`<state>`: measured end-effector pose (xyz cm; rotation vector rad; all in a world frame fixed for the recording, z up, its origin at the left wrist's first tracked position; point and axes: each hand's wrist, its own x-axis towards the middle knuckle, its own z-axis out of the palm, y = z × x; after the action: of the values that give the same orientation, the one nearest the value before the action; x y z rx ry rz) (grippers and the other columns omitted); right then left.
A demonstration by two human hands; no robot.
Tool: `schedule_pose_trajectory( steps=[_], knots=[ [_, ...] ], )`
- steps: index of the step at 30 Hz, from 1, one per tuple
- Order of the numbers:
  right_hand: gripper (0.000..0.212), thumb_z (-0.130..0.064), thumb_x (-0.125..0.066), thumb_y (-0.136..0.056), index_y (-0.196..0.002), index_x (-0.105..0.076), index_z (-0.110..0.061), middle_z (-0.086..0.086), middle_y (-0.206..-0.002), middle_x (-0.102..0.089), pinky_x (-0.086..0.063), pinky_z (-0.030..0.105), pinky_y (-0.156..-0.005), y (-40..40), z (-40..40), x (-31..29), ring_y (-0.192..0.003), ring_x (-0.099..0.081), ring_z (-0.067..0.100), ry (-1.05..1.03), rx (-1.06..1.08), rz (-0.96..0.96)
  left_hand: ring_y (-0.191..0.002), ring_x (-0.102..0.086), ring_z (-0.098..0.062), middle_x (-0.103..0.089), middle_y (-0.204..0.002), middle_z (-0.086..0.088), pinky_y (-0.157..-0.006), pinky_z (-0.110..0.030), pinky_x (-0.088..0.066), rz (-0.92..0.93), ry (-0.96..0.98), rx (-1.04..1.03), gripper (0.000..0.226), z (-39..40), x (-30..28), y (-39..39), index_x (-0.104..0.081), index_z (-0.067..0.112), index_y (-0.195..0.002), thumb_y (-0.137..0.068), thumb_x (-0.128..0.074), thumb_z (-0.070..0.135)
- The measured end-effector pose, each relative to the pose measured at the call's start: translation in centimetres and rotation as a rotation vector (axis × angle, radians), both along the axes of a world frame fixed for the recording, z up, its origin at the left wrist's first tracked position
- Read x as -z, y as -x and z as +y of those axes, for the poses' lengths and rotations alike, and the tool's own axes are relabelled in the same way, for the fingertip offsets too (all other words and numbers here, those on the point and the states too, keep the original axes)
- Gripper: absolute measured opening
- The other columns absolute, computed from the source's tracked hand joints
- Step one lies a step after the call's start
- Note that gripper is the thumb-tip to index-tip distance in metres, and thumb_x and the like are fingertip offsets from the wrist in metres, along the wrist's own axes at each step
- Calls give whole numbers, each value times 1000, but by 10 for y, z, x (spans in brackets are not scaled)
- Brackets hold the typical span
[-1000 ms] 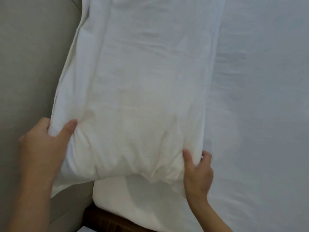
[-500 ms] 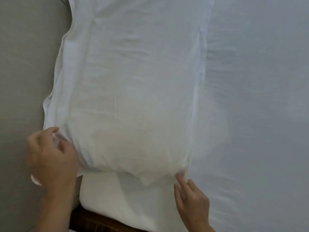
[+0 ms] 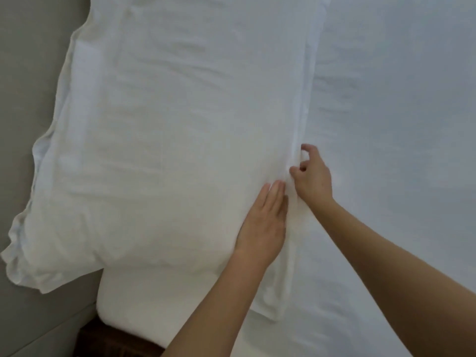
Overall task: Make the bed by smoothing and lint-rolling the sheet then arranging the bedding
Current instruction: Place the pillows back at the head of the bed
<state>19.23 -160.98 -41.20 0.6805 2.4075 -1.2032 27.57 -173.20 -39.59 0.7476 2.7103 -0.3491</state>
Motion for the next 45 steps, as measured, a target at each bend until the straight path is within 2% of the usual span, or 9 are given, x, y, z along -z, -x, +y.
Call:
schedule_pose_trajectory(
  steps=[4,12,19,22,24,29,34,40,45],
  knots=[
    [49,-14,-45,-95,-142,-38,-23,6,-74,-60,-50,40,-66,-23,1,10,-70,-58,25,-178,-73,50,-149,-10,-30,-6,-158,-19,-119,-43,9,-64,-63,-45,66,-10,9,-26,-24,1,-150,-97,-38,38],
    [68,-3,-44,-90,-153,-20,-16,-4,-55,-39,-34,32,-51,-28,17,-16,-50,-39,14,-249,-336,79,-142,-33,-26,-38,-152,-15,-121,-37,-5,-108,-213,-131,65,-12,5,-25,-48,3,-140,-77,-46,15],
    [66,-16,-34,-96,-154,-4,-27,-2,-65,-40,-37,30,-63,-20,21,-18,-66,-48,19,-221,-515,-105,-123,-53,-37,-57,-131,-20,-109,-41,-27,-78,-248,-120,47,-3,-1,-24,-64,1,-117,-77,-42,11],
    [63,-16,-33,-97,-154,-10,-31,-3,-66,-46,-37,30,-58,-23,26,-13,-62,-48,16,-290,-523,-127,-86,-61,-29,-66,-91,-7,-81,-37,-41,128,-463,-145,14,-8,-34,9,-66,12,-85,-78,-55,14],
    [61,-14,-34,-97,-153,-17,-34,-3,-67,-48,-34,29,-54,-28,26,-12,-59,-47,14,-355,-578,-105,-91,-58,-29,-67,-97,-7,-81,-39,-40,344,-437,-147,17,-28,-58,51,-68,13,-90,-78,-57,18],
    [48,-26,-42,-99,-147,-35,-25,7,-112,-57,-39,31,-68,-14,1,-24,-90,-60,26,-225,-350,163,-119,-49,-37,-55,-129,-20,-103,-45,-33,518,-266,-367,44,-113,-86,169,-59,7,-122,-84,-49,27],
    [75,-55,-46,-93,-153,-4,-36,4,-150,-28,-36,30,-89,21,-37,-53,-124,-46,23,123,-235,143,-124,-41,-39,-45,-136,-23,-103,-48,-31,499,-142,-753,46,-186,-110,237,-47,5,-132,-95,-41,31],
    [93,-65,-53,-83,-151,6,-42,4,-160,-8,-35,42,-104,30,-45,-54,-138,-35,29,139,-272,17,-117,-47,-41,-48,-129,-23,-88,-52,-37,595,-43,-699,32,-192,-129,267,-48,4,-123,-97,-44,22],
    [93,-65,-54,-82,-150,5,-43,3,-161,-5,-33,43,-106,30,-42,-49,-140,-31,28,151,-289,-1,-114,-54,-46,-58,-120,-30,-92,-48,-41,451,121,-800,36,-191,-128,280,-56,-3,-118,-100,-48,27]
  ],
)
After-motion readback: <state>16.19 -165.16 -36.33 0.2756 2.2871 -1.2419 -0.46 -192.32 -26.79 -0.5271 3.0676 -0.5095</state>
